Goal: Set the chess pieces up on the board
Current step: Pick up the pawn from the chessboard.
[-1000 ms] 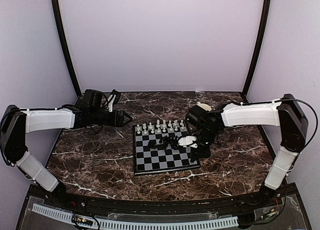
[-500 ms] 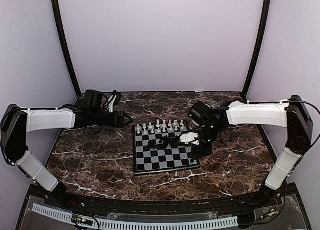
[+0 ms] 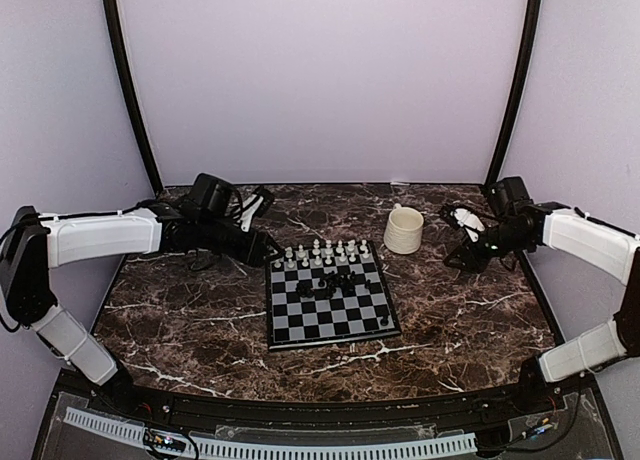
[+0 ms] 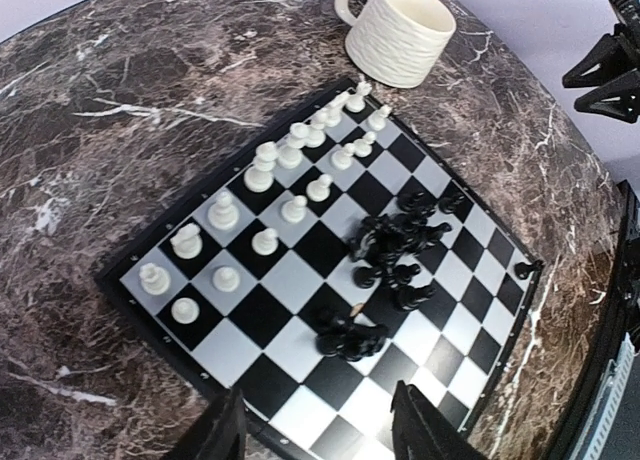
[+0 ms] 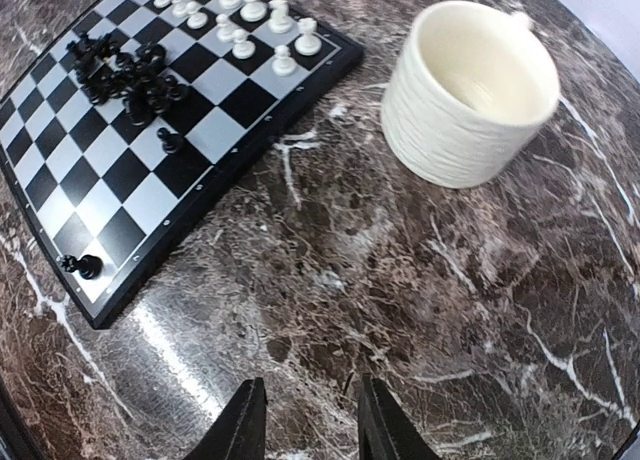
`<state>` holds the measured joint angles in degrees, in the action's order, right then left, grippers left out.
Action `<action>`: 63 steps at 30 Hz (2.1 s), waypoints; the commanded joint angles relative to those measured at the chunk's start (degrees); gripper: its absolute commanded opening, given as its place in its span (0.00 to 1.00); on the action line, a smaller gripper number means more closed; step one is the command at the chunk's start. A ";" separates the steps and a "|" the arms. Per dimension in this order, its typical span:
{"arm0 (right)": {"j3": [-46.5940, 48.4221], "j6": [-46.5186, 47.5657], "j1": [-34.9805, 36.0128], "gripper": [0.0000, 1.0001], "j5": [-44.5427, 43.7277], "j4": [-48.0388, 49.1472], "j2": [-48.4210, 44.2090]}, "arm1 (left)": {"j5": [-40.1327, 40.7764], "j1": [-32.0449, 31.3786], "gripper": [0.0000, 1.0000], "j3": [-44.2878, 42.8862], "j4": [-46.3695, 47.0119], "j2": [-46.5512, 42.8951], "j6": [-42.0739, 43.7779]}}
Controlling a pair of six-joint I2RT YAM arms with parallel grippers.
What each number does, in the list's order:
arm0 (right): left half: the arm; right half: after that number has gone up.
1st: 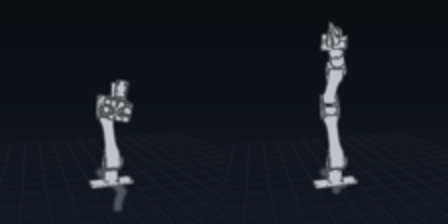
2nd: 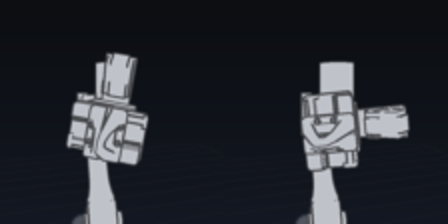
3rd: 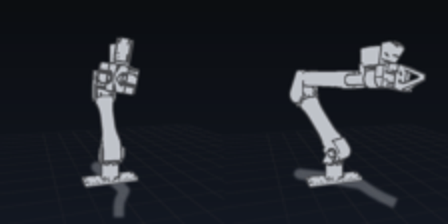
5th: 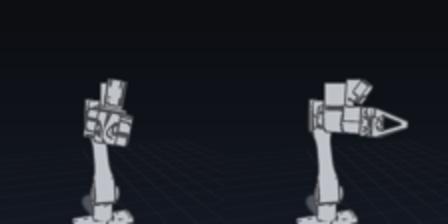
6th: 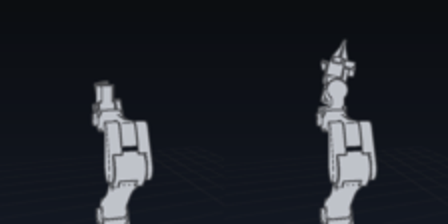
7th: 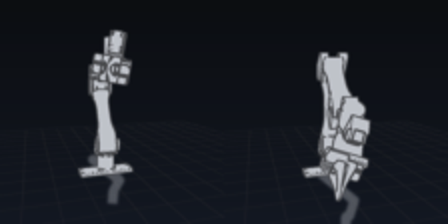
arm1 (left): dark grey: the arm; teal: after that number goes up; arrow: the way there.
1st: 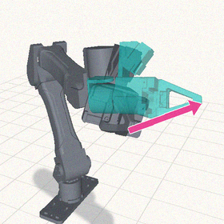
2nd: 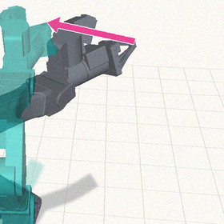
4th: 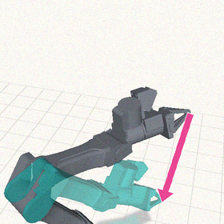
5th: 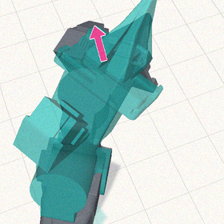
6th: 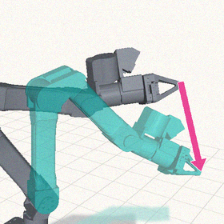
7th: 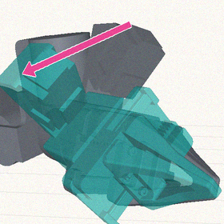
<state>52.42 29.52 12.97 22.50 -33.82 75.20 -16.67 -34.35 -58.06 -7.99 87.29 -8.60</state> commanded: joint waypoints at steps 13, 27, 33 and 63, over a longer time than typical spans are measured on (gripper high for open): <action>-9.31 -0.56 -10.11 0.33 9.49 11.12 -8.58 | 3.45 -6.51 0.36 -11.80 -13.22 12.60 1.44; -9.09 0.04 -10.16 0.34 10.37 10.80 -7.40 | 3.59 -7.02 0.29 -15.27 -13.30 18.85 0.53; -9.26 0.19 -10.10 0.34 9.64 10.71 -7.18 | 3.13 -7.14 0.28 -17.12 -13.08 21.07 0.25; -9.44 0.30 -10.16 0.35 9.58 10.89 -6.14 | 6.91 -7.42 0.05 -14.93 -18.36 15.57 0.83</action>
<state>43.46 29.54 3.20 31.75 -24.40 68.90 -10.98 -41.41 -74.74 -23.33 109.45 -7.90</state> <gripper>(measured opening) 0.346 0.088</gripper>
